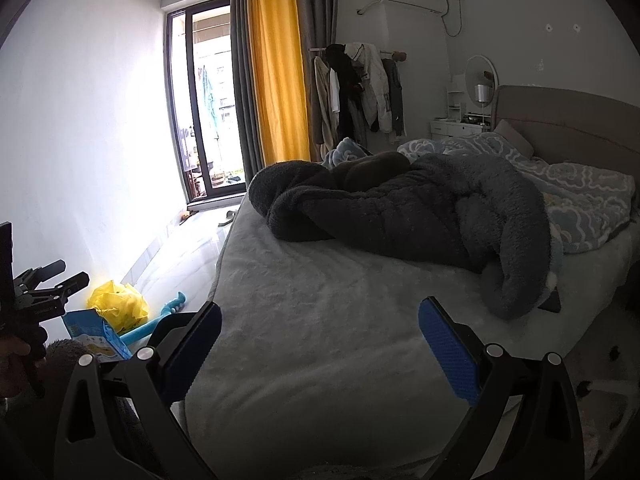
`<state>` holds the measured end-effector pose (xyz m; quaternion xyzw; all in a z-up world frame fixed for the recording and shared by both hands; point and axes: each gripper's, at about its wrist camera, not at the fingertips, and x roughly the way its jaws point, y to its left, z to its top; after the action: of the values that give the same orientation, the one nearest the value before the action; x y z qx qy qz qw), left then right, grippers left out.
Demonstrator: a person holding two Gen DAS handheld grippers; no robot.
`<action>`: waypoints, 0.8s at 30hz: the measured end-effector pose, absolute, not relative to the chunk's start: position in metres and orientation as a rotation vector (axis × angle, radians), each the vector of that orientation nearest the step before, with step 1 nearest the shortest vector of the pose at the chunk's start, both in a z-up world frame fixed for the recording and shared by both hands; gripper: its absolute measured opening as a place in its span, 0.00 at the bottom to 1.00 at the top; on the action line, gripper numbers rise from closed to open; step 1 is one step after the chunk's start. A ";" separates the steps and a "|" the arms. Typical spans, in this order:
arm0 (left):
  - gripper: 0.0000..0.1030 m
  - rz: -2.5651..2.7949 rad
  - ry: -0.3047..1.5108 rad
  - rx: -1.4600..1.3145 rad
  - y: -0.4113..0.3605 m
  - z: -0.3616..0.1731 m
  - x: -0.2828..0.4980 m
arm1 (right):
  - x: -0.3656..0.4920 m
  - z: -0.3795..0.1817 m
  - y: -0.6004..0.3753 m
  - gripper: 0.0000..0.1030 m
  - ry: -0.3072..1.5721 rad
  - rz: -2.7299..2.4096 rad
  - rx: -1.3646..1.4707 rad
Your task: Collect trash
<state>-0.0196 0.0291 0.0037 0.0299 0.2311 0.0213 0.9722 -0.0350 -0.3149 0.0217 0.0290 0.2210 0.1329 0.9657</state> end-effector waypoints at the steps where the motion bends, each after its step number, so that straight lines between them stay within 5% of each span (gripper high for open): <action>1: 0.97 0.039 0.465 0.059 0.029 0.004 -0.020 | -0.035 0.022 -0.315 0.97 0.448 0.275 0.064; 24: 0.97 0.031 0.464 0.015 0.035 0.003 -0.019 | -0.032 0.021 -0.314 0.97 0.459 0.288 0.066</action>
<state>-0.0195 0.0354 0.0034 0.0073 0.2301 0.0152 0.9730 -0.0318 -0.3137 0.0209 0.0324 0.2265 0.1425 0.9630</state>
